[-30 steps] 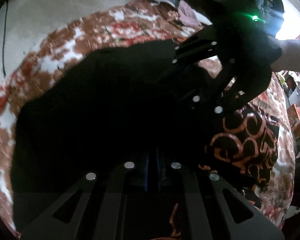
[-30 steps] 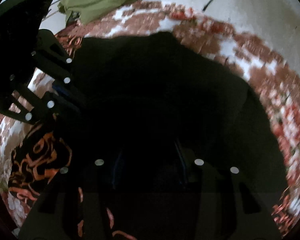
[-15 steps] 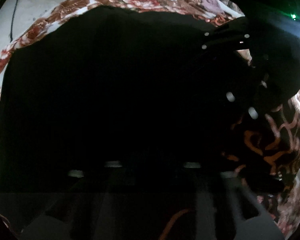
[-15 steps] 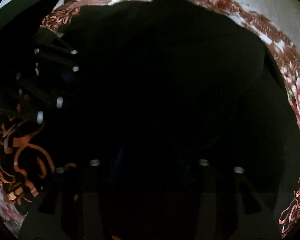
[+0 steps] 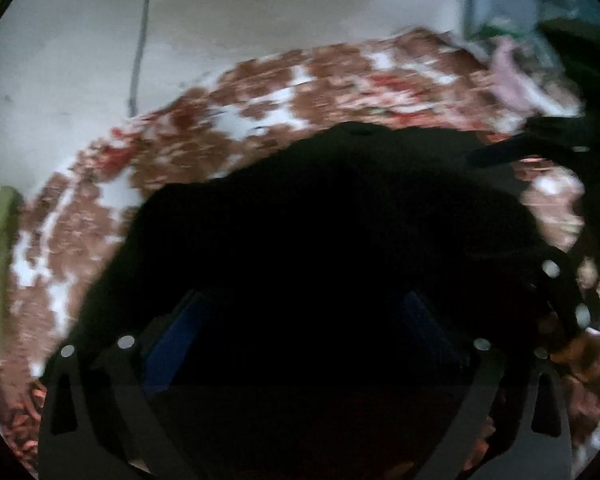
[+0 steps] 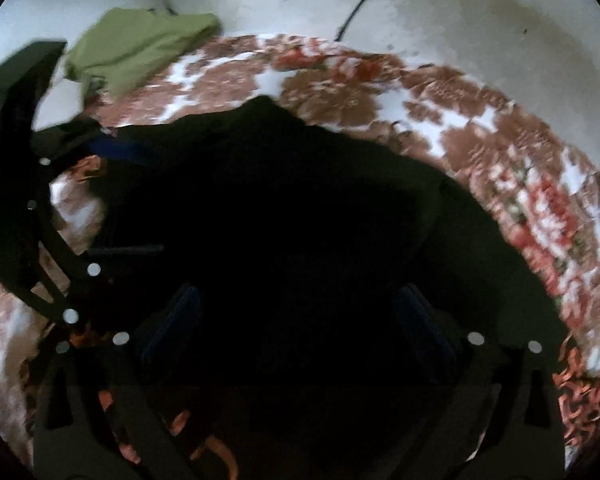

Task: Fold large clothes

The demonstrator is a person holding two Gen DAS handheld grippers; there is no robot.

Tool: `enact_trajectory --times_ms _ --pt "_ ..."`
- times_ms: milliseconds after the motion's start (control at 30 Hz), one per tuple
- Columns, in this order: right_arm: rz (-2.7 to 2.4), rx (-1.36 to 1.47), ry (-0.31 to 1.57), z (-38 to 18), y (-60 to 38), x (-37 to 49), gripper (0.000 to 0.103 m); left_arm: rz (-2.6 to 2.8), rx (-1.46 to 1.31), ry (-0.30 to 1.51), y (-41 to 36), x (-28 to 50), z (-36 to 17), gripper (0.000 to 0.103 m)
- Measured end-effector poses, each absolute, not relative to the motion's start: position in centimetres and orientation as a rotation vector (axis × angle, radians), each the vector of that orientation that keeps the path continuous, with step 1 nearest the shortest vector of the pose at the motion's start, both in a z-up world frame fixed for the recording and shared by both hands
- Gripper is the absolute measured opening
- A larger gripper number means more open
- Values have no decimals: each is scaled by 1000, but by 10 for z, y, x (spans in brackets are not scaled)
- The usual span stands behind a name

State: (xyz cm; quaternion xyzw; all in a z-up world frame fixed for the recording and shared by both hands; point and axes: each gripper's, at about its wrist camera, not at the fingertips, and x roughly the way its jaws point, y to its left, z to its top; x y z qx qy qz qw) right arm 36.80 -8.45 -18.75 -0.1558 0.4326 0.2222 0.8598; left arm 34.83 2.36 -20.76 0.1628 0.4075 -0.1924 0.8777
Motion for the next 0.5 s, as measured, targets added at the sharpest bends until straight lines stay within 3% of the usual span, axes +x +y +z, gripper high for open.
enact_trajectory --times_ms 300,500 --pt "419 -302 1060 -269 -79 398 98 -432 253 1022 22 414 -289 97" --pt "437 -266 1066 -295 -88 395 98 -473 277 1005 27 408 -318 99"
